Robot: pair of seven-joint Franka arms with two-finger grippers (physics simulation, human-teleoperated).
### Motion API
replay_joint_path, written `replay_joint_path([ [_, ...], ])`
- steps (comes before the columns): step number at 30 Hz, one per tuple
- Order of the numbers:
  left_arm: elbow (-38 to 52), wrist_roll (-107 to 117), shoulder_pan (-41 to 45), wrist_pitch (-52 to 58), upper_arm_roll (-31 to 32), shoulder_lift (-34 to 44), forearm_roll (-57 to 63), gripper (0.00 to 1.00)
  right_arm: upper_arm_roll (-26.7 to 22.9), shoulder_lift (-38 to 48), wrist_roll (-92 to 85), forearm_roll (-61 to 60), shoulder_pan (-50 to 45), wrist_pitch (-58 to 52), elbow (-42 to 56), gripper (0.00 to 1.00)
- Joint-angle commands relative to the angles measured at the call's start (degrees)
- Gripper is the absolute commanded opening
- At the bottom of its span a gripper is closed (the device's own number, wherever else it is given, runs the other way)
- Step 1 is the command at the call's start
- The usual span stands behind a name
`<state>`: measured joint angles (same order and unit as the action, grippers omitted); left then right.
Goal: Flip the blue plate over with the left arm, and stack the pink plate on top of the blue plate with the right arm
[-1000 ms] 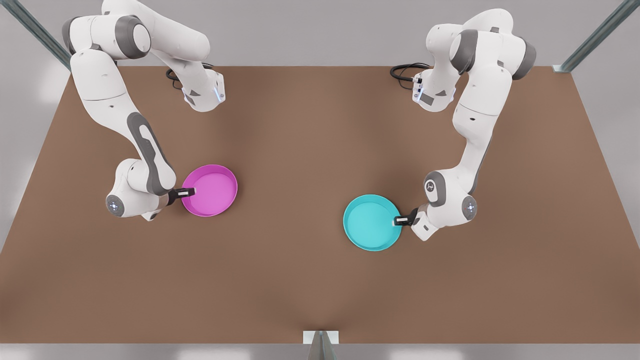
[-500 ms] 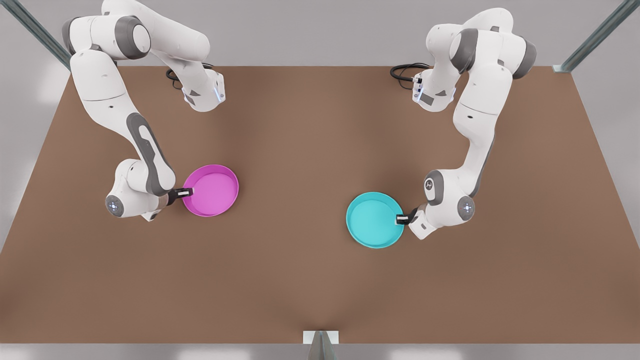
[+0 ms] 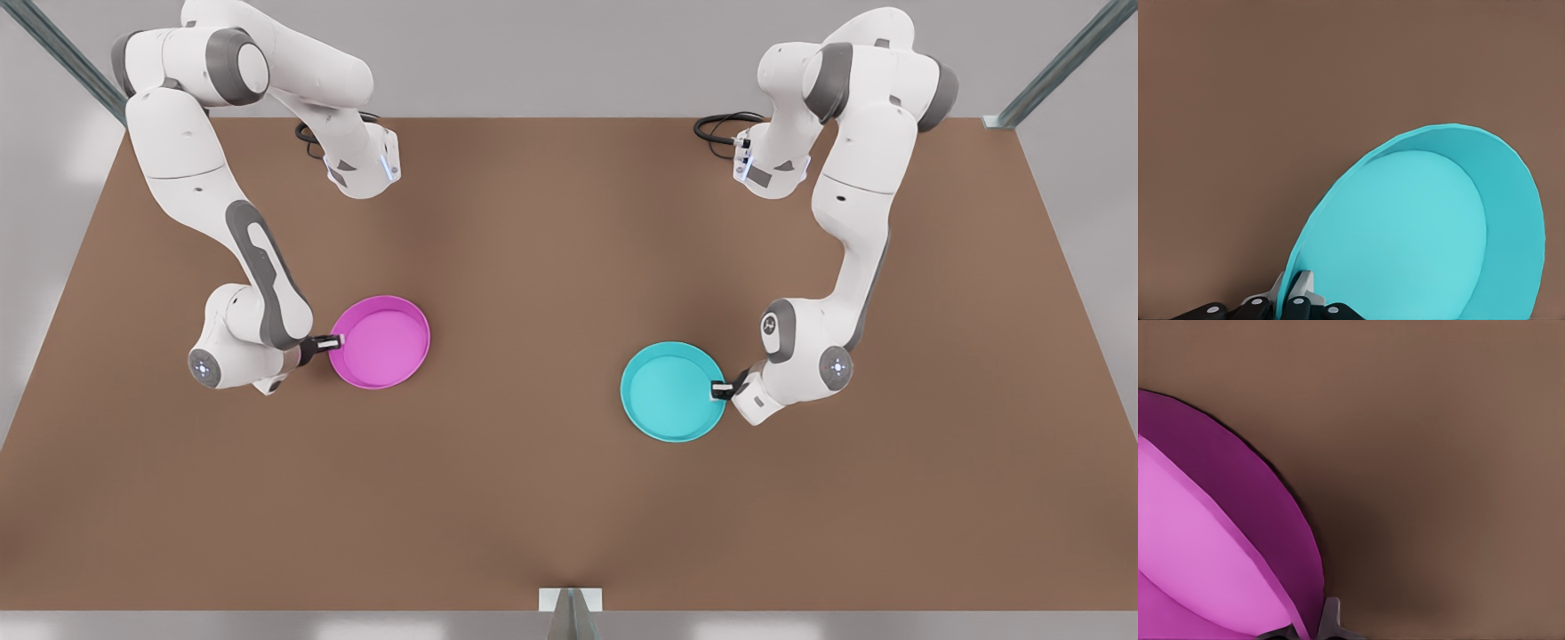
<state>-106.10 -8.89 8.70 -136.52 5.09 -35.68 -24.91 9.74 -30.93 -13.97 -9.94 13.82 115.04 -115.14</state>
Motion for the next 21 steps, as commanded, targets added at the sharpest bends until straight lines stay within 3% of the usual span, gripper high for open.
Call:
replay_joint_path([
  [1, 0.01, -0.6, -0.09, 0.12, -0.26, -0.01, -8.49, 0.21, 0.02, 0.0, 0.25, 0.54, -0.02, -0.08, 0.0, 0.21],
  [9, 0.19, -0.25, 0.17, 6.09, -4.83, 5.0, 2.84, 0.21, 0.02, 0.08, -0.54, 0.54, -0.1, -10.54, 9.4, 0.21],
  [16, 13.72, 13.46, 1.58, 27.45, -4.74, 5.71, 20.51, 0.21, 1.07, 0.17, -1.15, 0.53, -0.19, -15.2, 15.82, 0.21],
  [21, 16.45, 26.38, 6.5, 34.3, -4.83, 5.62, 35.54, 0.21, 1.34, 0.17, -1.15, -0.61, -0.28, -18.45, 18.98, 0.21],
])
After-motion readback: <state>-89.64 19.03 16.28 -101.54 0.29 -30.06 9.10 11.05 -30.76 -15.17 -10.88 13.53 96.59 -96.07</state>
